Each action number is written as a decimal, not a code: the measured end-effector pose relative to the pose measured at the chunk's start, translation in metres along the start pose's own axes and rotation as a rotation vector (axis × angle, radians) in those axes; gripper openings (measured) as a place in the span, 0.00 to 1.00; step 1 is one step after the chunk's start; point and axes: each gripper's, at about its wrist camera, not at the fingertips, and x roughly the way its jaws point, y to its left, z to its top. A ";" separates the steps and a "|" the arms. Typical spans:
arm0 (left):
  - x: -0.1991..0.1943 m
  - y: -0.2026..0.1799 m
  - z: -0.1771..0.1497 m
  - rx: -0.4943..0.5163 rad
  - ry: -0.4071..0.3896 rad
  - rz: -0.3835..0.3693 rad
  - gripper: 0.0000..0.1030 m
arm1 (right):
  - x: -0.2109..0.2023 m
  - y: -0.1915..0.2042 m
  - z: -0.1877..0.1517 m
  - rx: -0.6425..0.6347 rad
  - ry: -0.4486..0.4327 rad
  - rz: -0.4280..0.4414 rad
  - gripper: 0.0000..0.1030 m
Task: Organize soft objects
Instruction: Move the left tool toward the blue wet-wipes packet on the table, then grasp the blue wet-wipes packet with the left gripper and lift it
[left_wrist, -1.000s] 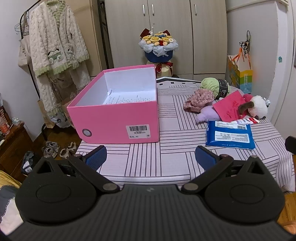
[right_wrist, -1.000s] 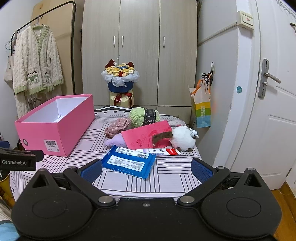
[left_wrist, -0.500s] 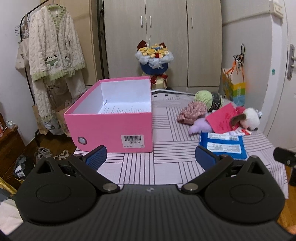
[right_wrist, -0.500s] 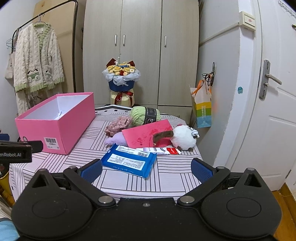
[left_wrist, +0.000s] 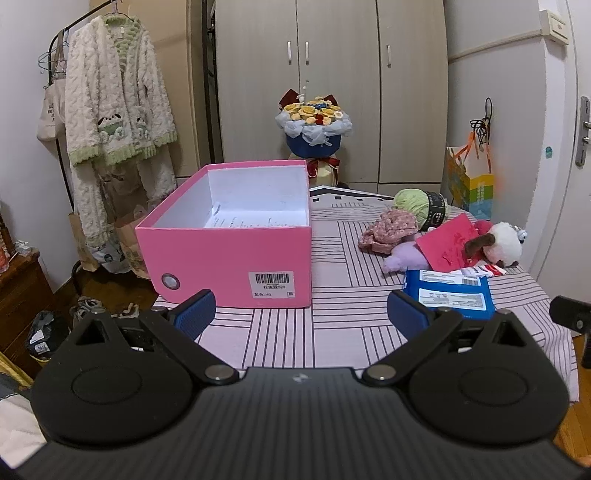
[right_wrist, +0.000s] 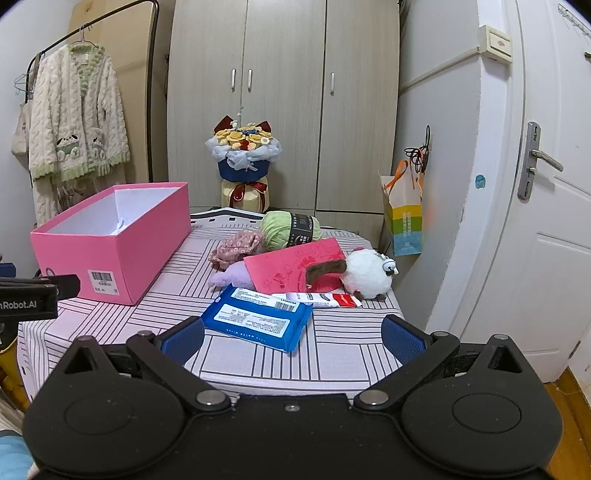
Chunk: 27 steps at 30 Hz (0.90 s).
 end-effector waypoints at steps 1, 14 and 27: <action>0.000 0.001 0.000 0.001 -0.001 -0.002 0.98 | 0.000 0.000 0.000 -0.002 0.000 0.000 1.00; 0.017 -0.005 0.000 0.033 0.014 -0.036 0.99 | 0.016 -0.004 -0.005 -0.023 -0.017 0.040 1.00; 0.066 -0.037 -0.008 0.067 -0.084 -0.208 0.99 | 0.096 -0.010 -0.035 -0.014 -0.052 0.206 1.00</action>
